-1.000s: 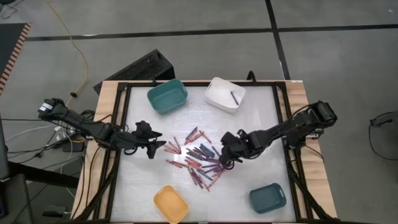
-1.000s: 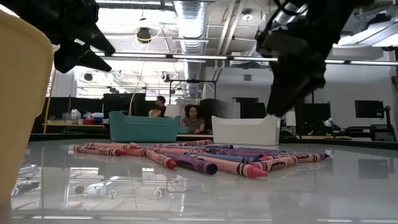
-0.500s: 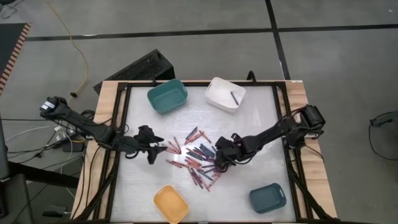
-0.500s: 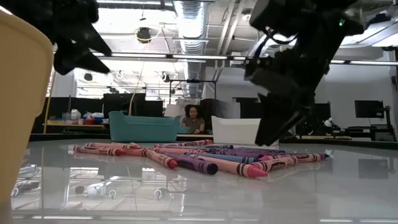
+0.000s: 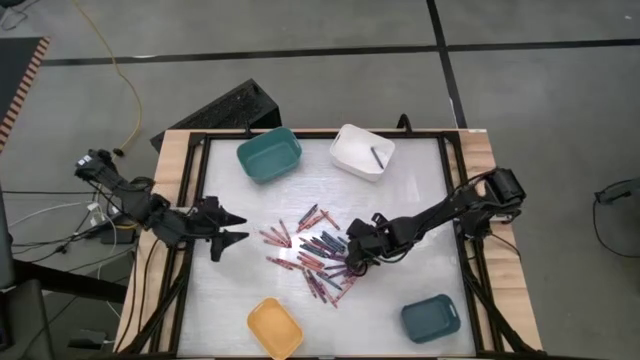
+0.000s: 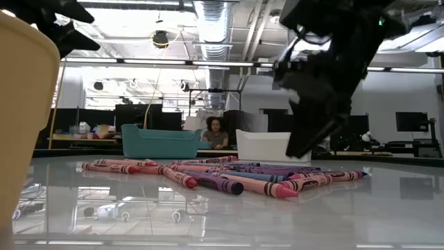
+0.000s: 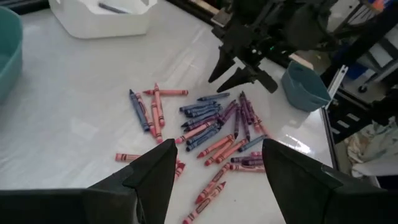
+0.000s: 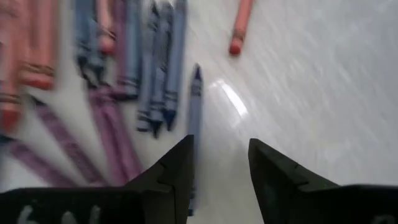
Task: Sort crayons
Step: Put the blue crayon into the white bin
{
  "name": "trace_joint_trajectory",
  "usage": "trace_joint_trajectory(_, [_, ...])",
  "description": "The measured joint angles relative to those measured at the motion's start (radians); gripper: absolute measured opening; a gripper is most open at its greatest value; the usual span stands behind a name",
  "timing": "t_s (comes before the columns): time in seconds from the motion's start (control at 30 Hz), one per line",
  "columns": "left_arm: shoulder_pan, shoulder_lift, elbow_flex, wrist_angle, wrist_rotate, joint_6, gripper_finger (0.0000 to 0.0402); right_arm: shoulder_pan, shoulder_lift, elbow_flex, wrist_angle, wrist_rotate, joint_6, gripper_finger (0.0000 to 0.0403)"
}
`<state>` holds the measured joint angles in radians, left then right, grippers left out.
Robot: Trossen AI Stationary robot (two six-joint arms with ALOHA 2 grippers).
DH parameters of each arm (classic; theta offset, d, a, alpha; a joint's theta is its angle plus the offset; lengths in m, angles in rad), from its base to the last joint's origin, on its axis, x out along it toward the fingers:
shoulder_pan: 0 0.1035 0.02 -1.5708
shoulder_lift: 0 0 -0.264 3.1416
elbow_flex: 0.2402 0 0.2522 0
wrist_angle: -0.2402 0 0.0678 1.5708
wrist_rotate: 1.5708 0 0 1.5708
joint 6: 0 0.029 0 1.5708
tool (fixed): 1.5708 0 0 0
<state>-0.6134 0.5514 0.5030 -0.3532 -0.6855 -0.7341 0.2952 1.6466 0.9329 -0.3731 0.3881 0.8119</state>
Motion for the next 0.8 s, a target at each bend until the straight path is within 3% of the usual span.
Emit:
trace_joint_trajectory(0.3, [-0.064,-0.02,0.0,-0.141,-0.088,0.02,0.0228,0.016,-0.043,0.001,0.016,0.003,-0.059,0.0159])
trace_joint_trajectory(0.8, [-0.118,-0.019,0.0,-0.181,-0.091,0.014,0.0228,-0.021,0.036,0.001,-0.053,0.004,-0.106,0.0159])
